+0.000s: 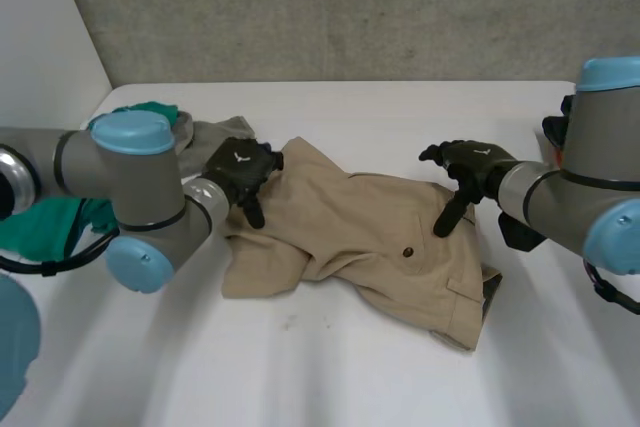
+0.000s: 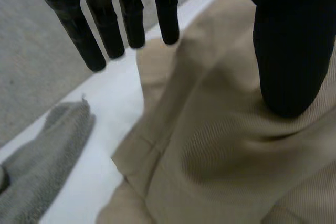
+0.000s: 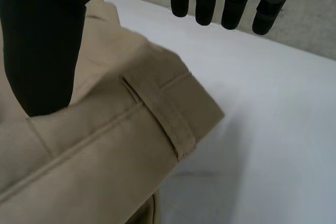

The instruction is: Fold the laundry.

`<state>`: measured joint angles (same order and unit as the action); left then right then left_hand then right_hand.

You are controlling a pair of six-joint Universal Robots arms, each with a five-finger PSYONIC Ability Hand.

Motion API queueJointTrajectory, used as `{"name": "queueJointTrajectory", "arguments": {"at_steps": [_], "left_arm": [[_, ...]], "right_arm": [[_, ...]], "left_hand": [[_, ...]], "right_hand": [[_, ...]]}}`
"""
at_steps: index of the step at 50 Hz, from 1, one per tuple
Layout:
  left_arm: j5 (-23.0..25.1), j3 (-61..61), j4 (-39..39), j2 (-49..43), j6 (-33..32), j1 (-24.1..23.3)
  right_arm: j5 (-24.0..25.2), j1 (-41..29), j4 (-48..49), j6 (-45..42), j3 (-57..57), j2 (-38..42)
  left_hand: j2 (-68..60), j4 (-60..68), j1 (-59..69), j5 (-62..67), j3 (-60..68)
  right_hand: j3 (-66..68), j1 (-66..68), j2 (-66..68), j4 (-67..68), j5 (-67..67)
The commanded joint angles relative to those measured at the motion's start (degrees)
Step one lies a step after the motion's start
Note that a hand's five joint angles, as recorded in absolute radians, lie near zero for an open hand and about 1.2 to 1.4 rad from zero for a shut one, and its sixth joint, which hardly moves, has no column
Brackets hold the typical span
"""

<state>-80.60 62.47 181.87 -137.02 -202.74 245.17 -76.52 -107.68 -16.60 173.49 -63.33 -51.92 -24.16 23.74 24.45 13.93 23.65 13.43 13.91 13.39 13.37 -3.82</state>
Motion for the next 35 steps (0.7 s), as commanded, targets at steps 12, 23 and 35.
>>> {"name": "queueJointTrajectory", "arguments": {"at_steps": [12, 23, 35], "left_arm": [[-0.7, -10.87, -4.51, -4.66, -4.41, 0.13], [-7.8, -26.17, 22.93, 0.5, -16.02, -1.62], [-9.66, -10.1, 39.97, 14.59, -14.08, -2.33]], "right_arm": [[1.1, -0.25, -5.46, 0.09, 19.36, 13.68], [-0.56, -3.06, 31.33, -7.63, 23.17, 3.85], [-3.11, -3.24, 45.7, -10.45, 19.56, -2.58]], "left_hand": [[-55.84, 56.26, 55.55, 56.07, 56.35], [-55.84, 56.26, 55.55, 56.07, 56.35], [-55.84, 56.26, 55.55, 56.07, 56.35]], "right_hand": [[66.57, 66.09, 66.61, 66.63, -66.18], [66.57, 66.09, 66.61, 66.63, -66.18], [66.57, 66.09, 66.61, 66.63, -66.18]]}}
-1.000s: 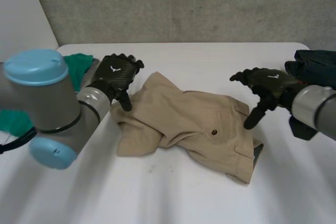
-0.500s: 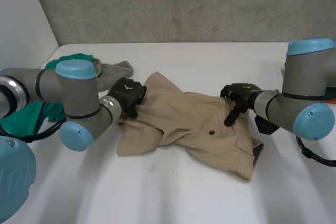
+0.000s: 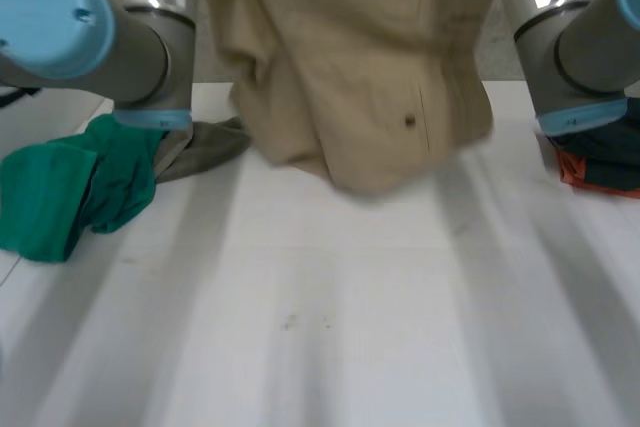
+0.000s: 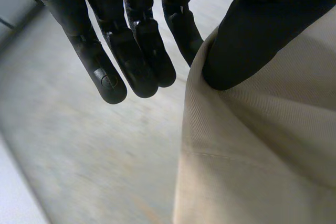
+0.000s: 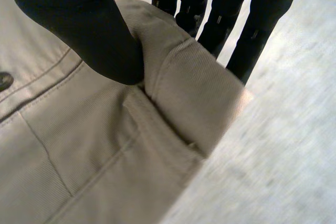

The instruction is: Fold the laundry.

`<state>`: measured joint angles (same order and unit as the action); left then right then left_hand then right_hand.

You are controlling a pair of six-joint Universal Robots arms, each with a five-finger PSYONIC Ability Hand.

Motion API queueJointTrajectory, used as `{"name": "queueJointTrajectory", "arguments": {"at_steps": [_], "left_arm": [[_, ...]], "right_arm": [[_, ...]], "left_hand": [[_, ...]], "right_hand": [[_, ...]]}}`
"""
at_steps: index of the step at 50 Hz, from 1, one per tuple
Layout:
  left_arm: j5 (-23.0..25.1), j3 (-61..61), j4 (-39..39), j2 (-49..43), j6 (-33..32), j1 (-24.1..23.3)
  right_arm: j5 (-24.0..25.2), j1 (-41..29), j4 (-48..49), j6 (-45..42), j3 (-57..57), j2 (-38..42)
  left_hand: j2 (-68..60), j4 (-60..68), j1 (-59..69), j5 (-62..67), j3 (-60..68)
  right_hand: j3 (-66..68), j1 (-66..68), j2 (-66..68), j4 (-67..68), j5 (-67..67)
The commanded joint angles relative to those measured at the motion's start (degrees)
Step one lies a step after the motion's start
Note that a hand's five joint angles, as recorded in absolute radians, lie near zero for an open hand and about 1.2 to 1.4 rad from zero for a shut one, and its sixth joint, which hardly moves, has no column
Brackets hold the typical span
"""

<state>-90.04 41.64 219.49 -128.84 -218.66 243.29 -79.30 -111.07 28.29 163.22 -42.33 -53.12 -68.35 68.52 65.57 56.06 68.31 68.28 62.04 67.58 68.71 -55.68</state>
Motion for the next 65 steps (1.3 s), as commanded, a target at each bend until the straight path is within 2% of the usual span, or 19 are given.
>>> {"name": "queueJointTrajectory", "arguments": {"at_steps": [1, 6, 12, 20, 24, 29, 33, 35, 36, 42, 51, 59, 65], "left_arm": [[-0.22, 12.57, 2.0, 6.76, 1.92, -0.45], [-0.39, 25.14, -0.29, 7.99, 2.18, -0.89], [-3.99, 40.26, -3.62, 8.52, 2.09, -2.2], [-8.04, 51.6, -10.21, 11.23, 2.18, -7.65], [-8.31, 55.03, -13.73, 16.33, 2.27, -9.32], [-8.39, 59.25, -19.08, 22.92, 2.27, -11.69], [-8.31, 62.23, -20.77, 24.52, 2.79, -12.05], [-8.22, 63.21, -20.59, 24.43, 3.15, -12.05], [-8.13, 64.0, -20.42, 24.17, 3.76, -11.79], [-8.3, 64.53, -20.33, 22.94, 8.5, -10.82], [-7.78, 65.14, -22.87, 26.35, 19.75, -7.75], [-5.85, 65.85, -31.74, 27.24, 23.09, -4.14], [-5.05, 65.94, -33.69, 26.45, 25.64, -3.61]], "right_arm": [[-0.33, 0.15, 0.54, -0.18, -2.14, -1.55], [2.03, 0.15, -1.12, -0.44, -9.68, -2.78], [6.43, 0.07, -8.32, -1.41, -18.48, 0.29], [6.35, 0.33, -17.21, -11.68, -28.07, 1.88], [6.35, 0.68, -21.24, -14.06, -31.93, -1.45], [7.31, 1.12, -33.78, -15.03, -36.32, -9.61], [8.1, 2.69, -40.13, -15.03, -40.71, -12.88], [8.98, 3.58, -40.24, -15.21, -43.27, -13.15], [9.77, 4.1, -39.98, -15.56, -45.11, -13.24], [10.48, 5.34, -37.26, -14.95, -48.55, -13.06], [10.83, 9.29, -32.24, -8.98, -50.66, -13.41], [10.83, 9.47, -31.01, -7.74, -51.8, -13.33], [10.74, 9.38, -29.61, -6.16, -52.33, -13.24]], "left_hand": [[-11.65, 11.48, 14.43, 13.94, 11.69], [-11.65, 11.48, 14.43, 13.94, 11.69], [-11.65, 11.48, 14.43, 13.94, 11.69], [-11.65, 11.48, 14.43, 13.94, 11.69], [-11.65, 11.48, 14.43, 13.94, 11.69], [-11.65, 11.48, 14.43, 13.94, 11.69], [-11.65, 11.48, 14.43, 13.94, 11.69], [4.89, -5.05, -2.11, -2.6, -4.85], [18.97, -19.13, -16.19, -16.68, -18.93], [37.93, -38.1, -35.15, -35.64, -37.89], [39.63, -39.8, -36.85, -37.34, -39.59], [36.62, -36.78, -33.84, -34.33, -36.58], [32.9, -33.07, -30.13, -30.61, -32.86]], "right_hand": [[11.72, 17.96, 12.42, 11.29, -14.32], [11.72, 17.96, 12.42, 11.29, -14.32], [11.72, 17.96, 12.42, 11.29, -14.32], [11.72, 17.96, 12.42, 11.29, -14.32], [11.72, 17.96, 12.42, 11.29, -14.32], [11.72, 17.96, 12.42, 11.29, -14.32], [11.72, 17.96, 12.42, 11.29, -14.32], [11.72, 17.96, 12.42, 11.29, -14.32], [11.72, 17.96, 12.42, 11.29, -14.32], [11.72, 17.96, 12.42, 11.29, -14.32], [11.72, 17.96, 12.42, 11.29, -14.32], [11.72, 17.96, 12.42, 11.29, -14.32], [11.72, 17.96, 12.42, 11.29, -14.32]]}}
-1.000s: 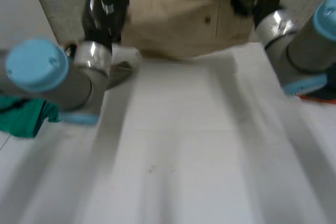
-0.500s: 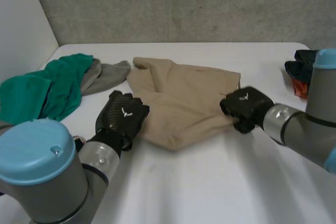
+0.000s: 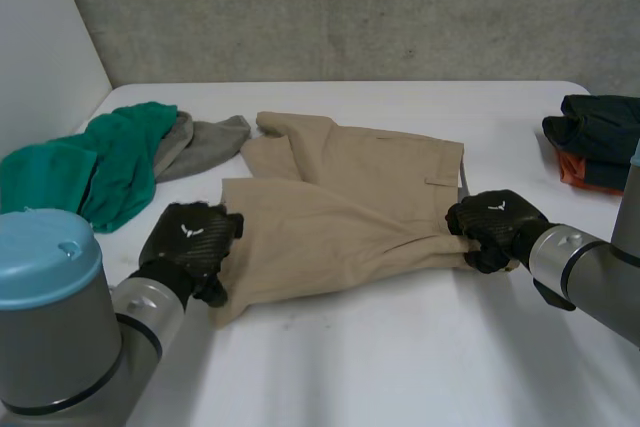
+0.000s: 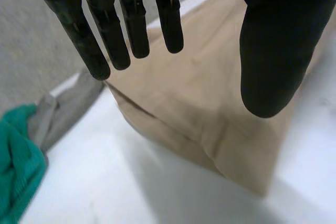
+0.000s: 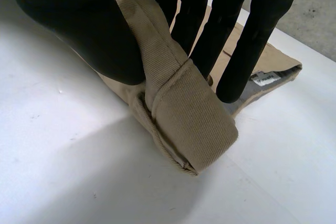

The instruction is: Fold the laundry.

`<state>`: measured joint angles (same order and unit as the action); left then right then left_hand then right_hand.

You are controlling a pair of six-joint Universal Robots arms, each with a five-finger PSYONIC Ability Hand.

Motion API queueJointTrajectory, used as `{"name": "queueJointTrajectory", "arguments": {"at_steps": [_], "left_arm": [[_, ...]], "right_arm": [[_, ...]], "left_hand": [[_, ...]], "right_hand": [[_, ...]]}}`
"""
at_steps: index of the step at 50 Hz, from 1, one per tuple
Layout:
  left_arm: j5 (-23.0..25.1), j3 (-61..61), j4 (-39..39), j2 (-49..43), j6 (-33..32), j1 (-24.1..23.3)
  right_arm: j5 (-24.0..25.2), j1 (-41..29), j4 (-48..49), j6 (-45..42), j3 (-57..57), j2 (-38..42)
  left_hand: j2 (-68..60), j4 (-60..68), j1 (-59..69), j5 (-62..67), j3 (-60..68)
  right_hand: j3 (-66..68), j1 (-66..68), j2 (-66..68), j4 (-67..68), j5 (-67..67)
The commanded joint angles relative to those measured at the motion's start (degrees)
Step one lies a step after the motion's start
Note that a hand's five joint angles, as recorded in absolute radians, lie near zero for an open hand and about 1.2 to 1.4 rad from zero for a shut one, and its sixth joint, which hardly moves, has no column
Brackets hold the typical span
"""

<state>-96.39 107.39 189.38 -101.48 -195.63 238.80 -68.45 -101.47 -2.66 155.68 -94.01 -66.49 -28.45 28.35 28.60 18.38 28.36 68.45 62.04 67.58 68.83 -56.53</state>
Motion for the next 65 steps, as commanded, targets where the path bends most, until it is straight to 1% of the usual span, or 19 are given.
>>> {"name": "queueJointTrajectory", "arguments": {"at_steps": [1, 13, 19, 22, 24, 26, 30, 34, 35, 38, 39, 42, 45, 49, 56, 60, 61, 64, 65], "left_arm": [[1.29, 0.19, -3.58, -1.09, 2.89, 0.97], [1.82, -0.69, -2.79, -6.63, 4.12, 0.79], [1.64, -2.54, -1.12, -10.13, 4.03, 0.88], [1.38, -3.94, 0.64, -13.12, 4.03, 0.88], [0.5, -5.17, 1.78, -13.57, 3.86, 1.06], [-0.29, -5.44, 2.22, -13.22, 3.86, 1.5], [-2.22, -5.0, 1.43, -5.68, 3.07, 1.94], [-2.14, -2.81, -2.77, 4.08, -0.09, 1.5], [-2.05, -1.93, -6.01, 8.01, -3.14, 1.32], [-2.14, -0.96, -11.73, 13.75, -8.08, 0.62], [-2.14, 0.0, -15.84, 16.46, -10.88, 0.27], [-2.05, 1.76, -22.27, 19.47, -14.5, -0.26], [-1.96, 2.38, -25.19, 19.39, -15.13, -1.66], [-2.05, 2.3, -25.55, 16.41, -14.95, -5.0], [-2.75, -4.9, -18.09, -0.19, -15.74, -6.59], [-2.93, -16.13, -14.13, -10.04, -16.09, -6.41], [-3.02, -21.9, -13.17, -13.1, -16.44, -6.07], [-3.28, -31.42, -11.67, -16.64, -18.02, -5.89], [-3.54, -37.89, -9.05, -18.12, -20.12, -5.62]], "right_arm": [[-0.1, -0.22, 1.43, 2.33, -0.65, 0.13], [-0.19, -0.22, 1.69, 3.93, -0.74, 0.13], [-0.19, -0.22, 2.48, 3.93, -1.35, 0.04], [-0.19, -0.22, 2.48, 3.84, -1.62, 0.04], [-0.1, -0.13, 2.39, 3.14, -1.71, -0.22], [-0.01, -0.04, 2.04, 2.78, -1.79, -0.57], [-0.1, -0.13, -0.67, -0.63, -2.41, -6.27], [-0.19, -0.22, -7.17, -10.12, -3.11, -13.22], [-0.54, -0.13, -10.23, -14.4, -3.03, -15.93], [-1.07, -0.13, -15.34, -20.58, -2.67, -19.63], [-1.42, -0.13, -18.84, -24.6, -2.59, -21.39], [-2.64, -0.13, -26.05, -31.2, -2.41, -23.77], [-3.53, -0.22, -30.12, -34.56, -2.93, -24.04], [-4.14, -0.74, -32.5, -36.07, -3.99, -22.81], [-7.21, -0.83, -28.03, -35.89, -0.75, -9.99], [-11.78, -0.92, -23.45, -35.01, 5.92, -5.24], [-13.62, -1.09, -21.18, -34.23, 9.77, -3.67], [-15.74, -1.97, -17.13, -32.64, 16.2, -1.55], [-16.35, -2.84, -13.81, -31.51, 21.01, -0.58]], "left_hand": [[-7.0, 7.09, 6.84, 7.07, 7.08], [-5.99, 6.08, 5.84, 6.06, 6.07], [-9.5, 9.6, 9.35, 9.57, 9.59], [-30.97, 31.06, 30.81, 31.04, 31.05], [-51.44, 51.54, 51.29, 51.52, 51.53], [-51.55, 51.65, 51.4, 51.62, 51.64], [-51.55, 51.65, 51.4, 51.62, 51.64], [-51.55, 51.65, 51.4, 51.62, 51.64], [-51.55, 51.65, 51.4, 51.62, 51.64], [-51.55, 51.65, 51.4, 51.62, 51.64], [-51.55, 51.65, 51.4, 51.62, 51.64], [-51.55, 51.65, 51.4, 51.62, 51.64], [-51.55, 51.65, 51.4, 51.62, 51.64], [-51.55, 51.65, 51.4, 51.62, 51.64], [-51.55, 51.65, 51.4, 51.62, 51.64], [-51.55, 51.65, 51.4, 51.62, 51.64], [-51.55, 51.65, 51.4, 51.62, 51.64], [-51.55, 51.65, 51.4, 51.62, 51.64], [-51.55, 51.65, 51.4, 51.62, 51.64]], "right_hand": [[11.55, 17.96, 12.42, 11.17, -13.47], [11.55, 17.96, 12.42, 11.17, -13.47], [11.55, 17.96, 12.42, 11.17, -13.47], [11.55, 17.96, 12.42, 11.17, -13.47], [11.55, 17.96, 12.42, 11.17, -13.47], [11.55, 17.96, 12.42, 11.17, -13.47], [11.55, 17.96, 12.42, 11.17, -13.47], [11.55, 17.96, 12.42, 11.17, -13.47], [11.55, 17.96, 12.42, 11.17, -13.47], [11.55, 17.96, 12.42, 11.17, -13.47], [11.55, 17.96, 12.42, 11.17, -13.47], [11.55, 17.96, 12.42, 11.17, -13.47], [11.55, 17.96, 12.42, 11.17, -13.47], [11.55, 17.96, 12.42, 11.17, -13.47], [11.55, 17.96, 12.42, 11.17, -13.47], [11.55, 17.96, 12.42, 11.17, -13.47], [11.55, 17.96, 12.42, 11.17, -13.47], [11.55, 17.96, 12.42, 11.17, -13.47], [11.55, 17.96, 12.42, 11.17, -13.47]]}}
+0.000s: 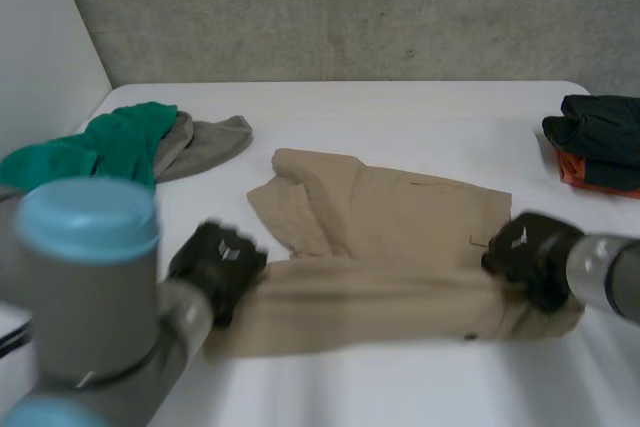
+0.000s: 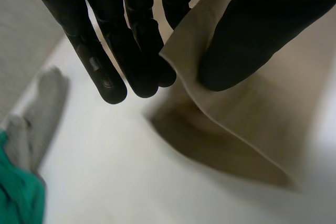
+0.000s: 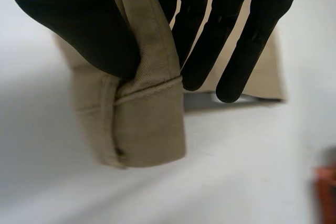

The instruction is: Fold the laundry.

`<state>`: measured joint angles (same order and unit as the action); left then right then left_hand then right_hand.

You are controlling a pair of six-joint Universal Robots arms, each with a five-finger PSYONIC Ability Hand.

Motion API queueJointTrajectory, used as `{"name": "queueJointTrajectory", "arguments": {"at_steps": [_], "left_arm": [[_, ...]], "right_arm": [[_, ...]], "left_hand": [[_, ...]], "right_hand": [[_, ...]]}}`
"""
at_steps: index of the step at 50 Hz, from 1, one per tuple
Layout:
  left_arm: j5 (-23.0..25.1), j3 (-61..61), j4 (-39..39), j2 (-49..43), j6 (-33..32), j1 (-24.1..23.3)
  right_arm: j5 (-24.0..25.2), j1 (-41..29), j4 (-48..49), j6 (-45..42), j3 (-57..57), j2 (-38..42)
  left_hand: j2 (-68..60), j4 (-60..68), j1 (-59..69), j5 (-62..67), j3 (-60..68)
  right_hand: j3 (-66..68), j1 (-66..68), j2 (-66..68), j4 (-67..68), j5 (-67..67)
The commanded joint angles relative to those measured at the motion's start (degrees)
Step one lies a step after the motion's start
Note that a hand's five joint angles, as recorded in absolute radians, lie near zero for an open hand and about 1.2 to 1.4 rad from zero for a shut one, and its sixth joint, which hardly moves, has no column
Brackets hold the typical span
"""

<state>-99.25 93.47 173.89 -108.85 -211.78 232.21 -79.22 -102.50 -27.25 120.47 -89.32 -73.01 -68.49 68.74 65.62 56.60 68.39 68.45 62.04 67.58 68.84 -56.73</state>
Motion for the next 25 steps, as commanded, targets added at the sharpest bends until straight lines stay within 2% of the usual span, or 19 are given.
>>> {"name": "queueJointTrajectory", "arguments": {"at_steps": [1, 3, 5, 7, 8, 11, 13, 18, 25], "left_arm": [[-0.68, -27.17, 8.38, -11.38, -5.21, 1.32], [-0.68, -32.54, 13.64, -11.91, -7.84, 2.11], [-0.42, -37.04, 24.18, -11.48, -12.41, 3.86], [-0.24, -38.53, 32.88, -11.04, -15.66, 5.09], [-0.06, -38.8, 41.45, -10.25, -18.03, 5.71], [0.55, -38.72, 51.26, -8.67, -20.15, 5.63], [0.64, -38.37, 51.91, -8.31, -20.25, 5.36], [0.29, -34.86, 45.32, -8.31, -19.11, 5.27], [0.03, -20.98, 42.5, -8.66, -15.15, 5.89]], "right_arm": [[-5.6, -2.26, 12.9, 4.24, 18.63, 6.21], [-5.6, -2.61, 17.73, 5.3, 22.51, 6.3], [-5.42, -3.14, 26.95, 6.97, 26.64, 6.12], [-5.25, -3.32, 34.33, 7.85, 27.7, 5.86], [-4.9, -3.32, 41.68, 8.89, 27.8, 5.34], [-4.81, -3.23, 50.86, 9.96, 27.8, 4.45], [-4.63, -3.32, 53.53, 10.13, 27.8, 4.98], [-4.8, -5.42, 51.77, 10.31, 27.97, 7.88], [-4.19, -8.15, 50.54, 11.01, 24.11, 11.04]], "left_hand": [[-11.51, 11.26, 14.38, 13.4, 11.61], [-11.51, 11.26, 14.38, 13.4, 11.61], [-11.51, 11.26, 14.38, 13.4, 11.61], [-11.51, 11.26, 14.38, 13.4, 11.61], [-11.51, 11.26, 14.38, 13.4, 11.61], [-11.51, 11.26, 14.38, 13.4, 11.61], [-11.51, 11.26, 14.38, 13.4, 11.61], [-11.51, 11.26, 14.38, 13.4, 11.61], [-11.51, 11.26, 14.38, 13.4, 11.61]], "right_hand": [[11.55, 17.96, 12.42, 11.16, -13.27], [11.55, 17.96, 12.42, 11.16, -13.27], [11.55, 17.96, 12.42, 11.16, -13.27], [11.55, 17.96, 12.42, 11.16, -13.27], [11.55, 17.96, 12.42, 11.16, -13.27], [11.55, 17.96, 12.42, 11.16, -13.27], [11.55, 17.96, 12.42, 11.16, -13.27], [11.55, 17.96, 12.42, 11.16, -13.27], [11.55, 17.96, 12.42, 11.16, -13.27]]}}
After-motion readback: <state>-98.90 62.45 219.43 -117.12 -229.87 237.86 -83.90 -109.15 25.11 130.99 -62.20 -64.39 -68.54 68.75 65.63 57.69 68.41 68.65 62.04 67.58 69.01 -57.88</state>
